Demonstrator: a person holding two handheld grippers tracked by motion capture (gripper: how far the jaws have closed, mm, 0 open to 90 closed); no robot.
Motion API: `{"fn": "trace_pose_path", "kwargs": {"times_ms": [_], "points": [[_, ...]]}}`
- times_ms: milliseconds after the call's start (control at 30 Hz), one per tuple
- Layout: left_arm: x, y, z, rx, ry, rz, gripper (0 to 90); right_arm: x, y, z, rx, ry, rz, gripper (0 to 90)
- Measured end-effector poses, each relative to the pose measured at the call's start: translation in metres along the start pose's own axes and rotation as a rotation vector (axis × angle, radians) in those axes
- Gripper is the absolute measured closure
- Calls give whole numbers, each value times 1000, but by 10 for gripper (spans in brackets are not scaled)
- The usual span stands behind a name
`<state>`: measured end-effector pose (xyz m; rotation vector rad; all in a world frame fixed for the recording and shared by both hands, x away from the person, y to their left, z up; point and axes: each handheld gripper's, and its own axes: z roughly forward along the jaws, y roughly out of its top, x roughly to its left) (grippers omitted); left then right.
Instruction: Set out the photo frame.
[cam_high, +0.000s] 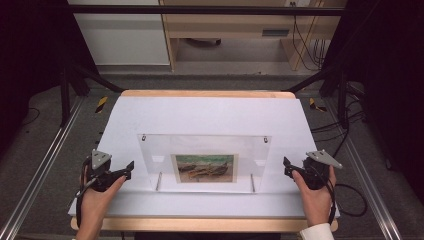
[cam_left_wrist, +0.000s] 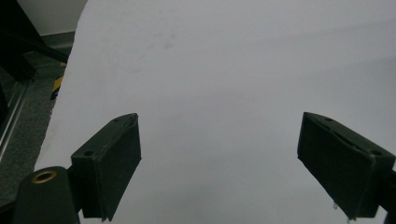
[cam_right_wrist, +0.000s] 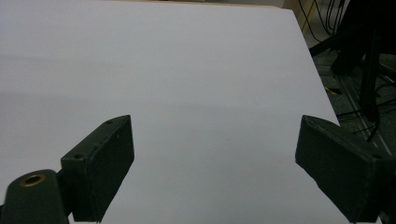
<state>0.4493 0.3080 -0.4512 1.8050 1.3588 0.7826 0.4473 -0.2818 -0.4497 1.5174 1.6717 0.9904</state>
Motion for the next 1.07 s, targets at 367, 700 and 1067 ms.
{"fn": "trace_pose_path", "kwargs": {"times_ms": [367, 700, 1067], "points": [[0, 0, 17, 37, 17, 21, 130, -1, 1, 16, 53, 16, -11, 120], [16, -5, 18, 64, 4, -35, 127, -3, -2, 20, 132, 96, -22, 111], [16, -6, 13, 42, -15, -39, 98, -2, -12, 8, 172, 159, -53, 110]]}}
